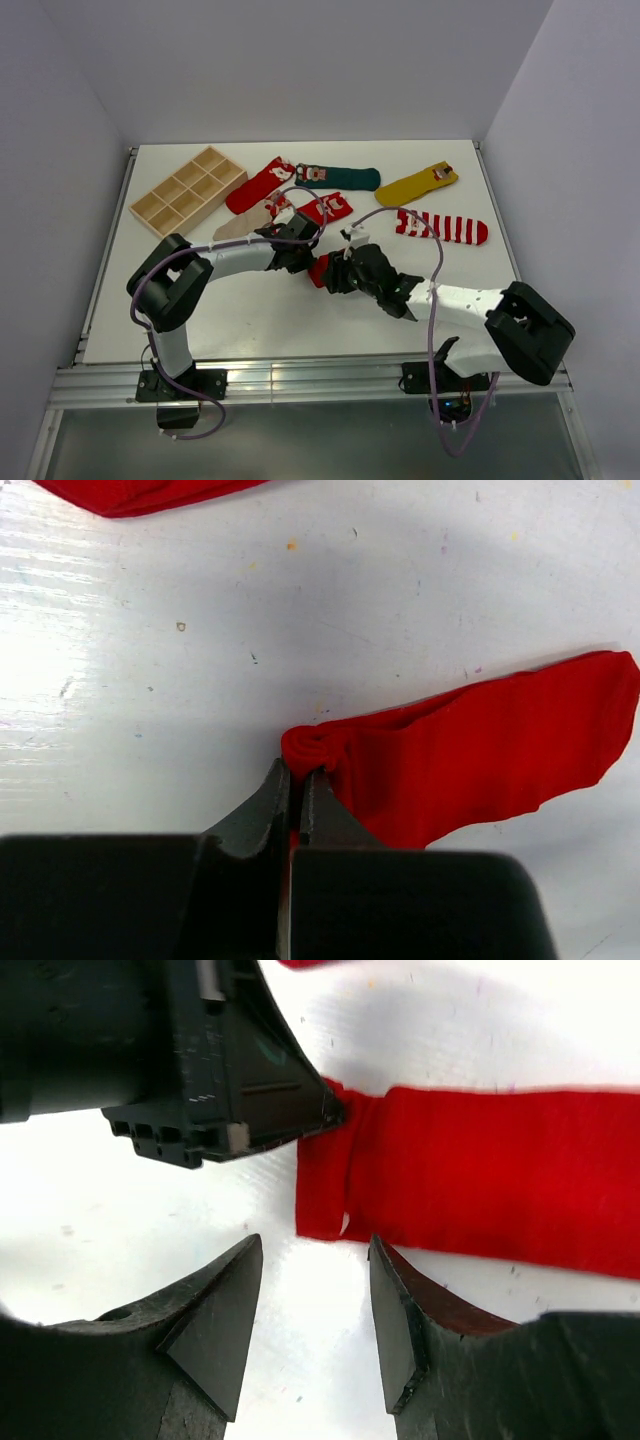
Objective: Roll the socks
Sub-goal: Roll the sock at the center of the board.
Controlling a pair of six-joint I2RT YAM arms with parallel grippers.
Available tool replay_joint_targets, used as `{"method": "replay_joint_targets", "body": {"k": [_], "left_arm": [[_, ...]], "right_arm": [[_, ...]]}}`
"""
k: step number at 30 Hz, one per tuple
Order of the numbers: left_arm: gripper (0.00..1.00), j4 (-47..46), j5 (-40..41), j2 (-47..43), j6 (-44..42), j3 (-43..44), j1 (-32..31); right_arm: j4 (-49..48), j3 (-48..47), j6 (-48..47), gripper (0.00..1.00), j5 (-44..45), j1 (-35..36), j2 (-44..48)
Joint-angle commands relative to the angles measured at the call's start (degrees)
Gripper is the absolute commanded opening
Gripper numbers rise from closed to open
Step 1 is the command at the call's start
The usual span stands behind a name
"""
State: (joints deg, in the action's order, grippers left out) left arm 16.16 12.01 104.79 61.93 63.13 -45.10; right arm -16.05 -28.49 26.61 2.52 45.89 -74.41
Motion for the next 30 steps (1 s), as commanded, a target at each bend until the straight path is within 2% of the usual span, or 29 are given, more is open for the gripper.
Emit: {"method": "replay_joint_targets", "body": {"k": [1, 9, 13, 21, 26, 30], "left_arm": [[0.0, 7.5, 2.3, 1.2, -2.0, 0.6, -0.2], [0.01, 9.1, 2.2, 1.6, -2.2, 1.6, -0.2], [0.0, 8.7, 1.8, 1.6, -1.9, 1.5, -0.2], [0.0, 9.3, 1.8, 1.8, -2.2, 1.9, -0.2], [0.0, 9.8, 1.9, 2.3, -2.3, 2.4, -0.2], [0.0, 9.7, 1.3, 2.4, -2.0, 2.7, -0.2]], "right_arm": [[-6.5, -0.1, -8.0, 0.54, 9.9, 3.5, -1.4], [-8.8, -4.3, -12.1, 0.52, 12.7, 9.3, -8.4], [-11.8, -4.6, -13.4, 0.52, 14.6, 10.6, -11.7], [-11.8, -7.4, -15.7, 0.51, 16.9, 12.6, -17.4], [-9.8, -8.3, -15.3, 0.46, 17.8, 13.6, -20.8], [-6.7, -9.7, -14.1, 0.37, 19.4, 14.0, -23.0]]}}
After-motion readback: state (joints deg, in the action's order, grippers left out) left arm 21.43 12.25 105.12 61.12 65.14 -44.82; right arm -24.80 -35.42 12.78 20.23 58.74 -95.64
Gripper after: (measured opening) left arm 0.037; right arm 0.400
